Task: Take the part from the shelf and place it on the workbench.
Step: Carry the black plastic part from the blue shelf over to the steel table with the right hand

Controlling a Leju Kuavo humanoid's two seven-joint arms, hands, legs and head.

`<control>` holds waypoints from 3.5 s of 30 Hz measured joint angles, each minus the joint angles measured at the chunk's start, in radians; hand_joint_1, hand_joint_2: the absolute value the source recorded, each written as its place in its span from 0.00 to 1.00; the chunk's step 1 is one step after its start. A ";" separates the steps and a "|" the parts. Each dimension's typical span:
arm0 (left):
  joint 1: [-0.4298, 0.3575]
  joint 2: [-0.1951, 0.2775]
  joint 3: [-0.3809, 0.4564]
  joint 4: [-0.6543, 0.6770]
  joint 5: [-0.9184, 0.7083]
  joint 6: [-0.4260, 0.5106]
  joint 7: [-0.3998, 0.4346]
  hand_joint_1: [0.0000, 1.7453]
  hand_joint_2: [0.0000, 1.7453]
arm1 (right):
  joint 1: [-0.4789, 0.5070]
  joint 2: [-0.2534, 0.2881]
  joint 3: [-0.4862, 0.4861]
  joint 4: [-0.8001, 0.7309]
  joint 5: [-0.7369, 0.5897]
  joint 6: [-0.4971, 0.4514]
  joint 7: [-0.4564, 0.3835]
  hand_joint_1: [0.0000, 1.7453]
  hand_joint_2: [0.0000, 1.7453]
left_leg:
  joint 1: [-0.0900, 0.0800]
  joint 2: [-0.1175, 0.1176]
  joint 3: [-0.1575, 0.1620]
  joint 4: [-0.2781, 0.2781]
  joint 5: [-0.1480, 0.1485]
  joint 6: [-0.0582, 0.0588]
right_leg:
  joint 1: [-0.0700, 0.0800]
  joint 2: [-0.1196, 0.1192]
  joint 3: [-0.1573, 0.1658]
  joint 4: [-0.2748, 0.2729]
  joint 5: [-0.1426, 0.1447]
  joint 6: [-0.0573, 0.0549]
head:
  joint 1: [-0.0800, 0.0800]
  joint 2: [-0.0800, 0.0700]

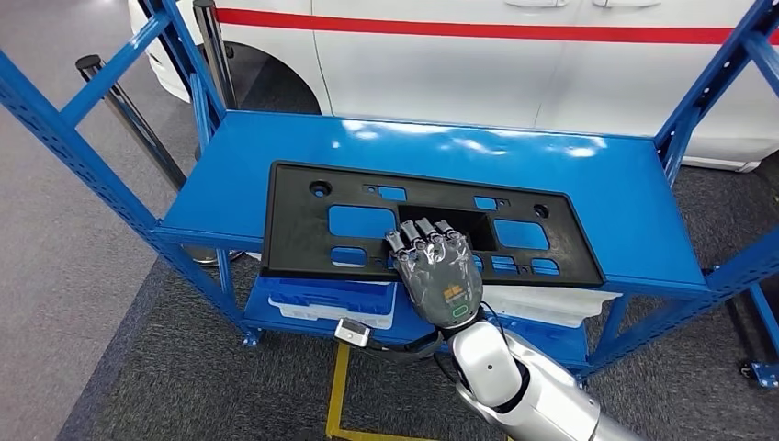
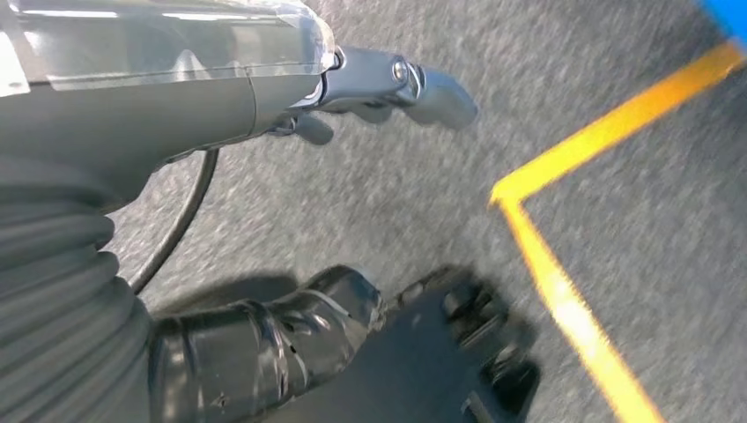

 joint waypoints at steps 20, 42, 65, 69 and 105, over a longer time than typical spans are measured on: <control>-0.006 0.000 0.000 0.000 -0.001 -0.001 0.000 0.00 1.00 | 0.011 0.007 -0.015 0.008 0.000 0.000 -0.010 1.00 1.00 | -0.012 0.006 0.109 -0.122 0.063 0.052 | 0.004 -0.001 -0.153 0.272 -0.048 0.044 | 0.002 0.000; -0.005 0.000 0.000 0.000 -0.009 -0.001 0.010 0.00 1.00 | 0.123 0.084 -0.150 0.022 0.000 -0.055 -0.139 1.00 1.00 | -0.018 -0.004 0.259 -0.149 -0.048 0.022 | 0.015 -0.009 -0.124 -0.010 0.139 0.003 | -0.002 0.000; 0.009 0.000 0.000 0.000 0.004 0.003 -0.006 0.00 1.00 | 0.298 0.088 -0.353 -0.015 -0.014 -0.163 -0.223 1.00 1.00 | -0.004 0.003 -0.034 0.167 -0.064 -0.012 | 0.014 -0.001 0.027 -0.018 -0.012 -0.019 | -0.004 0.000; 0.013 0.000 0.000 0.000 0.009 0.005 -0.009 0.00 1.00 | 0.352 0.082 -0.415 -0.046 -0.015 -0.188 -0.230 1.00 1.00 | -0.008 -0.013 0.089 -0.006 0.024 0.010 | 0.018 0.006 0.019 -0.013 -0.008 -0.016 | -0.004 0.000; 0.036 -0.001 0.021 0.000 0.043 0.026 -0.030 0.00 1.00 | 0.687 0.235 -0.899 -0.339 -0.558 -0.231 -0.807 1.00 1.00 | -0.011 -0.035 0.164 -0.110 0.005 0.030 | 0.003 0.056 -0.054 0.013 0.035 0.025 | -0.003 0.000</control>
